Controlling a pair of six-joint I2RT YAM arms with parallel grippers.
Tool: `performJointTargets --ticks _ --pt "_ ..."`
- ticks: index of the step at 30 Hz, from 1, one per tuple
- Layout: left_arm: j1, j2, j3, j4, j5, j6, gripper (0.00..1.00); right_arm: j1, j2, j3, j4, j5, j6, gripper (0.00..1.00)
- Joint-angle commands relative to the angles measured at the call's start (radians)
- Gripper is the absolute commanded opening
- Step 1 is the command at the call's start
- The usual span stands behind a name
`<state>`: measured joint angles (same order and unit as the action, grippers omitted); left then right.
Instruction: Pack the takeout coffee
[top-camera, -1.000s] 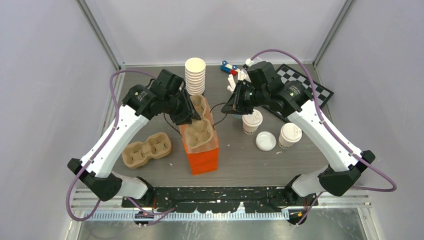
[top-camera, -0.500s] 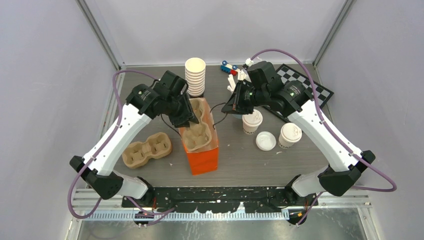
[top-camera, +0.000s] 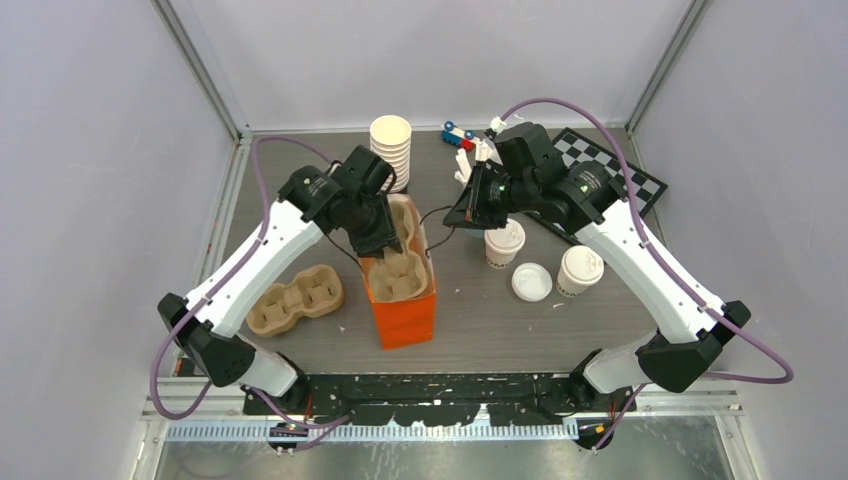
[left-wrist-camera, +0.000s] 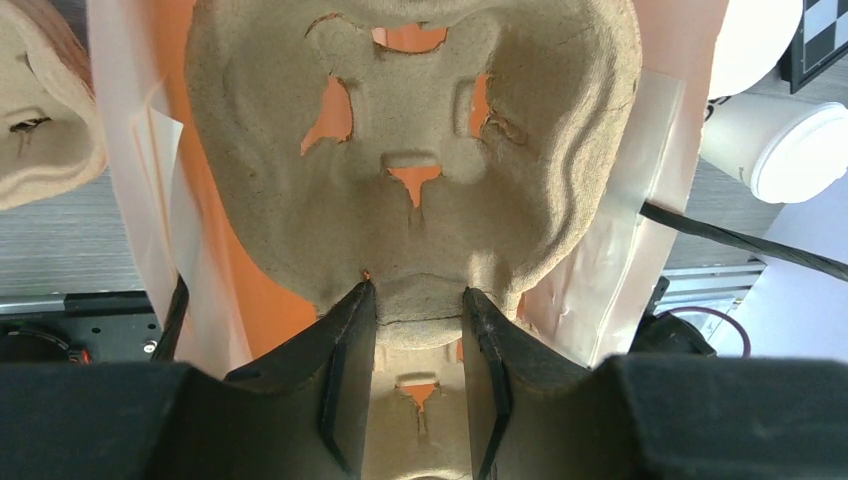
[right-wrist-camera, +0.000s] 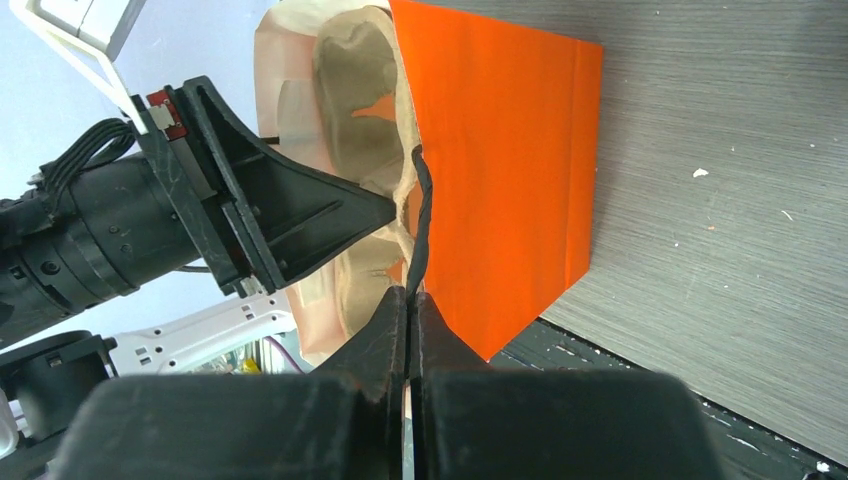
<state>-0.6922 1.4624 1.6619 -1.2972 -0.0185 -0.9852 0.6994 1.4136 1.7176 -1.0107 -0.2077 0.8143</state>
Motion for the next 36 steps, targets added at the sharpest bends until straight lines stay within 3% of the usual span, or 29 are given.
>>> performJointTargets --ticks 1,12,23,29,36 --pt "-0.023 0.025 0.025 -0.018 -0.036 0.016 0.18 0.007 -0.027 0.023 0.021 -0.013 -0.02 0.0" --pt "-0.061 0.028 -0.029 -0.054 -0.047 -0.009 0.18 0.006 -0.025 0.024 0.018 -0.013 -0.032 0.0" --pt "-0.06 0.047 -0.023 -0.059 -0.056 0.021 0.4 0.005 -0.062 -0.053 0.054 -0.006 -0.027 0.0" --pt "-0.06 0.028 -0.081 0.016 -0.065 -0.003 0.43 0.006 -0.084 -0.081 0.058 0.01 -0.031 0.0" --pt "-0.06 0.027 -0.016 -0.032 -0.08 -0.002 0.46 0.005 -0.105 -0.104 0.048 0.03 -0.033 0.0"
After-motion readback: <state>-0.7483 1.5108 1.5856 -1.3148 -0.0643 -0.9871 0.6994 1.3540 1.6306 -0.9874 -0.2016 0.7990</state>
